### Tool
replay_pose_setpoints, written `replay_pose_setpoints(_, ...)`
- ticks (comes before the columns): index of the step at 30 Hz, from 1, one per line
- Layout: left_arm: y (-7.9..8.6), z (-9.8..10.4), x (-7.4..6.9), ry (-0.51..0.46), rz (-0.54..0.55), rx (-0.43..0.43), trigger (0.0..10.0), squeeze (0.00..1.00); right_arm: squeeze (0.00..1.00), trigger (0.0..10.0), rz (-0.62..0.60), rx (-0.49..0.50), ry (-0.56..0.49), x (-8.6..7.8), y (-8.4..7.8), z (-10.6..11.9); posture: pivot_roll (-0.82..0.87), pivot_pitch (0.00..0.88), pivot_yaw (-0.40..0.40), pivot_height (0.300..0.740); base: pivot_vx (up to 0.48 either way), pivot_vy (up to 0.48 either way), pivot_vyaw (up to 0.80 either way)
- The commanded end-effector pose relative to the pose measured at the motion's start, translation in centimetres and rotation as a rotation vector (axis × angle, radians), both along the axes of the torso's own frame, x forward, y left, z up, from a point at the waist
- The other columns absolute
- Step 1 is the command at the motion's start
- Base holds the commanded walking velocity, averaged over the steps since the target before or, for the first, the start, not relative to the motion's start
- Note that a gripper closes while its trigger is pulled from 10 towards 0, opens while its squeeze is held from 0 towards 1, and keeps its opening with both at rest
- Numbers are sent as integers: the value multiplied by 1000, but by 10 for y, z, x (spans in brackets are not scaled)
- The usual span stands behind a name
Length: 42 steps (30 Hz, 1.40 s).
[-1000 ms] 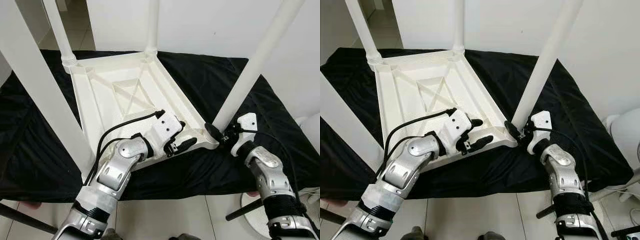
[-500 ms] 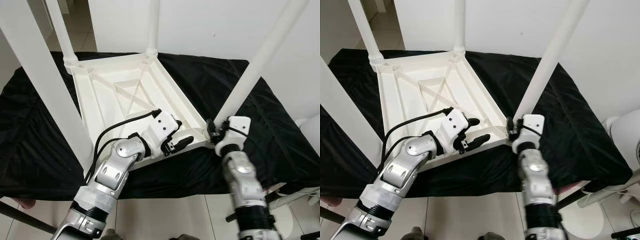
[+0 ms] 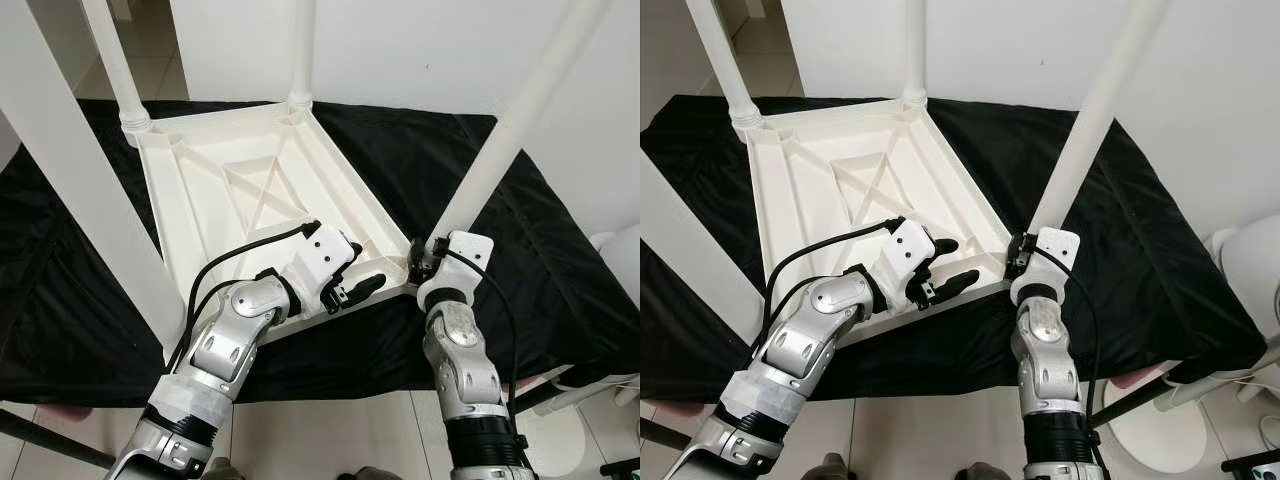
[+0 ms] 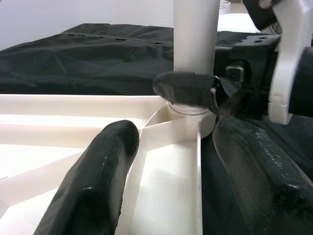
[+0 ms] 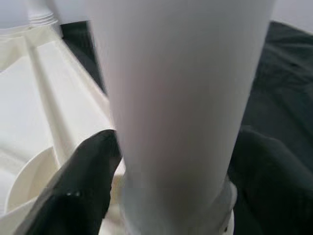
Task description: Building children table
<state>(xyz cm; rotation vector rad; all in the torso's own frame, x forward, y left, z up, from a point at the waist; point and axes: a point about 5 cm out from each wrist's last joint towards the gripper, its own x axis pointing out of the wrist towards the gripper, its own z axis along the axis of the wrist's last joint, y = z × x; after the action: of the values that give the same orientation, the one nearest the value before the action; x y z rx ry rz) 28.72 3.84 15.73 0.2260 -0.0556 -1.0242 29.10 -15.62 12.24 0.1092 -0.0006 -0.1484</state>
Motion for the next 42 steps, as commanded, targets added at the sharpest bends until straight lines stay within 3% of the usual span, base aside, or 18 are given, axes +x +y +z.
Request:
replay_pose_setpoints(1, 2, -2, 1, -2, 58, -8, 10000, 0, 1000, 10000, 15, 12, 5, -2, -2, 0, 34, 12, -49, 740, 0, 0, 0)
replay_pose_setpoints(4, 2, -2, 1, -3, 57, -10, 10000, 0, 1000, 10000, 49, -19, 1, -3, -7, 0, 41, 8, -49, 740, 0, 0, 0)
replay_pose_setpoints(5, 2, -2, 0, -4, 56, -10, 10000, 0, 910, 10000, 86, -34, -3, -4, -13, -1, 46, 6, -51, 740, 0, 0, 0)
replay_pose_setpoints(6, 2, -2, 0, -5, 55, -9, 10000, 0, 910, 10000, 129, -52, -1, -4, -17, -2, 46, 6, -51, 740, 0, 0, 0)
replay_pose_setpoints(7, 3, -1, 0, -6, 55, -10, 10000, 0, 0, 10000, 154, -81, -3, -5, -23, -3, 48, 6, -53, 740, 0, 0, 0)
replay_pose_setpoints(16, 5, -1, 0, -14, 63, -5, 10000, 0, 0, 10000, 363, -183, -22, 2, -37, -3, 62, 6, -71, 740, 0, 0, 0)
replay_pose_setpoints(18, 4, -2, -1, -13, 75, -13, 10000, 0, 0, 10000, 480, -204, -29, 8, -39, 0, 82, 0, -86, 740, 0, 0, 0)
replay_pose_setpoints(24, 1, -2, -5, -10, 78, -26, 10000, 0, 0, 10000, 662, -230, -32, 21, -40, 8, 91, 0, -99, 740, 0, 0, 0)
replay_pose_setpoints(32, 0, -2, -5, -12, 75, -27, 10000, 0, 0, 10000, 760, -254, -19, 32, -34, 9, 90, 0, -101, 740, 0, 0, 0)
replay_pose_setpoints(33, 0, -2, -4, -13, 76, -28, 10000, 0, 0, 3137, 778, -258, -7, 34, -33, 7, 90, 0, -103, 740, 0, 0, 0)
replay_pose_setpoints(34, 0, -2, -4, -13, 76, -28, 10000, 0, 0, 3137, 778, -258, -7, 34, -33, 7, 90, 0, -103, 740, 0, 0, 0)
replay_pose_setpoints(35, 0, -1, -4, -15, 77, -30, 10000, 0, 0, 0, 790, -251, 7, 33, -32, 3, 91, 0, -105, 740, 0, 0, 0)
replay_pose_setpoints(42, -2, 0, -4, -16, 76, -34, 10000, 0, 0, 0, 808, -218, 34, 26, -37, -8, 78, 0, -97, 740, 0, 0, 0)
